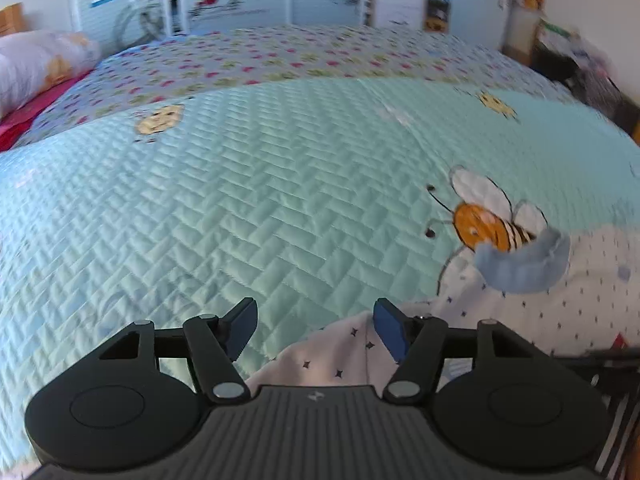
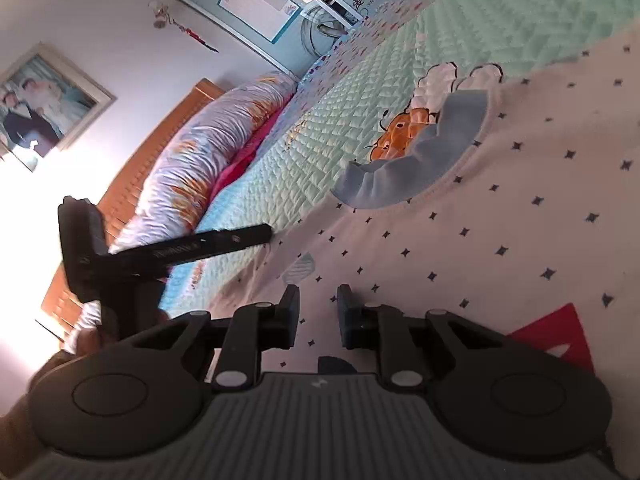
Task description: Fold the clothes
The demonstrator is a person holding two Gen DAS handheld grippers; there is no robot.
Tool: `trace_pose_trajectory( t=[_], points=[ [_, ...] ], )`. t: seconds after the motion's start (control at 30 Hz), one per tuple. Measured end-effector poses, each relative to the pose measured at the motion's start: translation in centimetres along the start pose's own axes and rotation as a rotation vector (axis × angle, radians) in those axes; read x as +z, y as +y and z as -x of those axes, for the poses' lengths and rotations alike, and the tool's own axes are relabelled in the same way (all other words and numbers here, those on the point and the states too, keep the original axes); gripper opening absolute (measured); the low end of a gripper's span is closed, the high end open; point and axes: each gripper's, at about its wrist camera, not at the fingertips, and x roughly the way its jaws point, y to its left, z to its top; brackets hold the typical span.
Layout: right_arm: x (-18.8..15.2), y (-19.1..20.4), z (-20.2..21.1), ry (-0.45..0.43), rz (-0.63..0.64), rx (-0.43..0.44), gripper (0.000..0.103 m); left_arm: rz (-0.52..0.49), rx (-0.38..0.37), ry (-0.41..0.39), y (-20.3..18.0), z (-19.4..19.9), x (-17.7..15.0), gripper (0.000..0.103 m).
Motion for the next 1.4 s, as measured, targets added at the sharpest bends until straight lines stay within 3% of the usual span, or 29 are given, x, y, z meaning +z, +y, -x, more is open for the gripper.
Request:
trace_pose_trajectory(
  t=[0.27, 0.5, 0.6, 0.63, 0.67, 0.77, 0.9, 1.2, 1.4],
  points=[
    [-0.1, -0.8, 0.7, -0.007, -0.033, 0.035, 0.018, -0.166, -0.032, 0.028, -1.5, -1.1, -0.2, 0.063],
    [-0.2, -0.9, 0.9, -0.009, -0.037, 0.044, 0.018, -0.195, -0.08, 0.066, -1.4, -1.5, 0.0, 0.057],
    [-0.2, -0.9, 1.0, -0.01, -0.039, 0.047, 0.018, -0.204, -0.116, 0.074, -1.7, -1.6, 0.2, 0.031],
    [-0.1, -0.9, 1.0, -0.01, -0.039, 0.049, 0.018, -0.216, -0.112, 0.068, -2.0, -1.4, 0.1, 0.014],
    [-0.1, -0.9, 1.0, -0.011, -0.04, 0.051, 0.018, -0.232, -0.103, 0.06, -2.3, -1.2, 0.0, 0.011],
    [-0.1, -1.0, 1.0, -0.012, -0.043, 0.055, 0.018, -0.233, -0.048, 0.019, -3.2, -0.5, -0.6, 0.008],
    [-0.2, -0.9, 1.0, -0.013, -0.044, 0.053, 0.017, -0.129, 0.037, -0.024, -2.7, 0.1, -0.9, 0.008],
    [-0.2, -0.8, 0.7, -0.013, -0.041, 0.042, 0.015, -0.036, 0.056, 0.017, -2.3, -2.1, 0.0, 0.015],
    [-0.3, -0.8, 0.5, -0.014, -0.044, 0.042, 0.015, 0.116, 0.116, -0.046, -1.2, -1.3, 1.3, 0.018]
  ],
)
